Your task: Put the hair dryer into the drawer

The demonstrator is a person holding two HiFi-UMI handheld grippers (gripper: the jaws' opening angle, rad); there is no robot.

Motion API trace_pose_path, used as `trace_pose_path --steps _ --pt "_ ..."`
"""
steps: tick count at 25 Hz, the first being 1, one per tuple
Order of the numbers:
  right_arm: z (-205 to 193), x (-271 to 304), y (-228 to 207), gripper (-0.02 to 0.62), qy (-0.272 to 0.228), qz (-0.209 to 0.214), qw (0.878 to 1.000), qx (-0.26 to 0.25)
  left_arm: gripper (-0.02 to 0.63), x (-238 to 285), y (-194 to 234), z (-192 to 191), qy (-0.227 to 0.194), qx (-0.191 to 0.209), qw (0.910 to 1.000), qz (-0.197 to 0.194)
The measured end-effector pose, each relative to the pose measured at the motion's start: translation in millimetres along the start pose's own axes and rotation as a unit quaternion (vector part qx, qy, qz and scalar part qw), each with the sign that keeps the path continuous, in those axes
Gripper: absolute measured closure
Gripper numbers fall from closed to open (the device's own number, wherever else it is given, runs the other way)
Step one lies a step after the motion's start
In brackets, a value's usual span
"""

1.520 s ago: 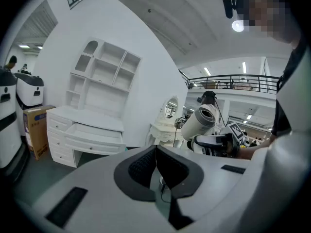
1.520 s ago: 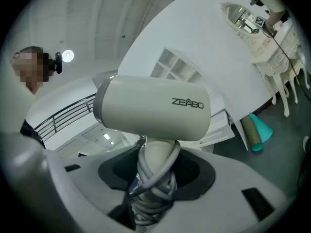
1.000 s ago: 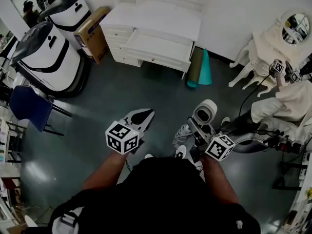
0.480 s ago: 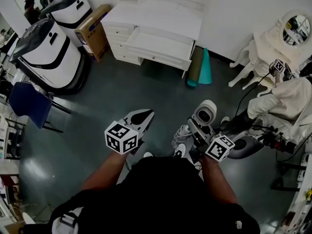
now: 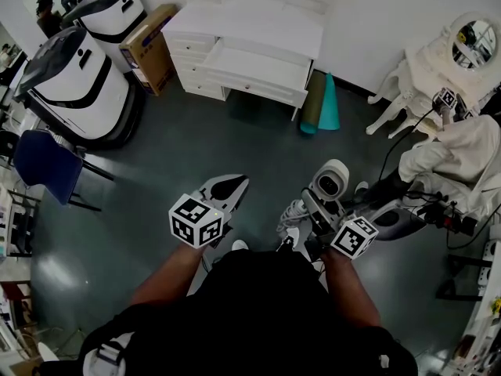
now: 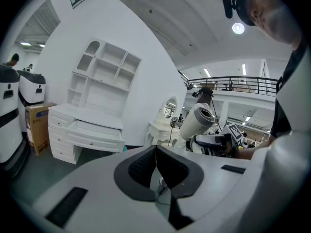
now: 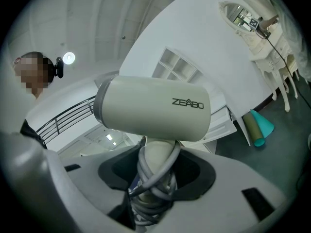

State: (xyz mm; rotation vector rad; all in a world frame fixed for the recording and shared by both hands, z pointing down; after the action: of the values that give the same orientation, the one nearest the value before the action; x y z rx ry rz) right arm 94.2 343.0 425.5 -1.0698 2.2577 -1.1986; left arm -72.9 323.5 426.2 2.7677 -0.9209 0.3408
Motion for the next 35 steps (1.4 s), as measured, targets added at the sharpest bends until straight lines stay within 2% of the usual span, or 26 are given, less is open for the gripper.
trace_pose_path --steps 9,20,27,35 --pt "-22.7 -5.7 10.6 0.382 -0.006 -0.012 1.0 0.0 0.595 -21.5 -4.5 -12.2 0.006 0.003 0.9999 -0.01" --pt "-26.5 -6.3 15.4 0.382 -0.016 -0.019 1.0 -0.001 0.595 -27.0 -2.9 -14.8 0.007 0.007 0.9998 -0.018" --pt "-21.3 11.9 6.8 0.382 -0.015 -0.019 1.0 -0.001 0.595 -20.3 18.1 -21.9 0.009 -0.002 0.9999 -0.014" --pt "6.1 55.1 -31.7 0.383 0.003 -0.022 1.0 0.014 0.595 14.2 58.1 -21.8 0.02 -0.019 0.9996 0.005"
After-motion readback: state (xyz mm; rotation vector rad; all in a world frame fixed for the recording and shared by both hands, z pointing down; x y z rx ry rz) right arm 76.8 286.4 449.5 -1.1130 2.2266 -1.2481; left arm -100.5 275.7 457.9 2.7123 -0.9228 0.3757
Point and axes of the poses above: the fingertips, and each gripper's own axes: x forward along the fingers, y to its left, z out of its top, the point moved 1 cm from there along -x, backward along the fingers, and after that the axes turned 11 degrees about x, right-handed, at the moved point
